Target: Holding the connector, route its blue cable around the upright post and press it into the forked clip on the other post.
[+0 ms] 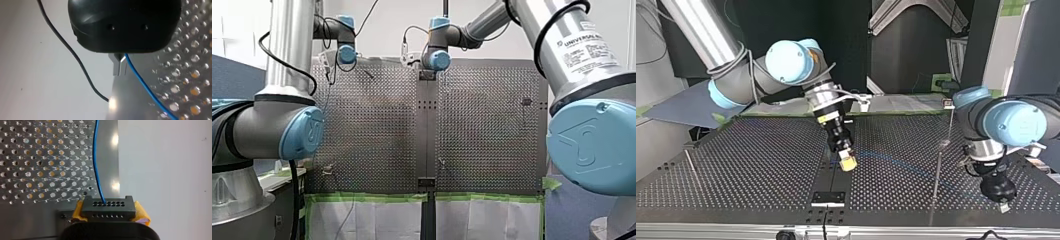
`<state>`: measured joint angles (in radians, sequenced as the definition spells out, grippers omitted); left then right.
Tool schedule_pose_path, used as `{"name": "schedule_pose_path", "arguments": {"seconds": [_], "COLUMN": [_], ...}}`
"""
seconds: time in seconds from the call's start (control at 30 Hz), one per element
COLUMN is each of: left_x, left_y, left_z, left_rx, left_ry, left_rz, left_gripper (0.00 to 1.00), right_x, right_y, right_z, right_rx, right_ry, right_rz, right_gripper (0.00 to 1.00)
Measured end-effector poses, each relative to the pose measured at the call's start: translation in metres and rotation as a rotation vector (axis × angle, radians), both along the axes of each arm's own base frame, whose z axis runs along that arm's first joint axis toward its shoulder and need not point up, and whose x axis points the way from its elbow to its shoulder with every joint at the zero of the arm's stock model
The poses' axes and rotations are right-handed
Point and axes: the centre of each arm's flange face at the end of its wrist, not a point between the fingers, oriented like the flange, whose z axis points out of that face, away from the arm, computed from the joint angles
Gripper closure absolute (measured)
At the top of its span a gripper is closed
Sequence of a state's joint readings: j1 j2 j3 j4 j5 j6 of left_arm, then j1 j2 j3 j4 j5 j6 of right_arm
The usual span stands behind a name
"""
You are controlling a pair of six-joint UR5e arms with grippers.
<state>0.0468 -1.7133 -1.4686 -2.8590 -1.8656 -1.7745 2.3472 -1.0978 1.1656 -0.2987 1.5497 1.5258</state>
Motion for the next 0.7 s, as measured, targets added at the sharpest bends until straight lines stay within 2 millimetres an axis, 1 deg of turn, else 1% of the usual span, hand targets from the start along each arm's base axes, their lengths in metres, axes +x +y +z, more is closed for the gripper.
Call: {"name": "schedule_pose_path", "arguments": {"seconds": [0.13,0.23,0.53,0.7], "left_x": [0.005,0.005,0.002,-0.001], "left_y": [-0.001,-0.005,-0.012,-0.011], "left_z": [-0.009,-0.015,-0.025,-0.037], "left_rx": [0.009,0.015,0.021,0.014], "left_ry": [0.017,0.031,0.068,0.089], "left_rz": [-0.027,-0.053,-0.089,-0.086], "left_gripper": [1.00,1.00,1.00,1.00], "right_x": [0.002,0.002,0.001,0.000], "right_y": [-0.008,-0.013,-0.021,-0.023], "right_z": [-0.014,-0.018,-0.027,-0.028], "right_rx": [0.011,0.013,0.022,0.025], "right_ry": [0.005,0.004,0.001,0.001], "right_rz": [-0.020,-0.031,-0.051,-0.061], "right_gripper": [1.00,1.00,1.00,1.00]}}
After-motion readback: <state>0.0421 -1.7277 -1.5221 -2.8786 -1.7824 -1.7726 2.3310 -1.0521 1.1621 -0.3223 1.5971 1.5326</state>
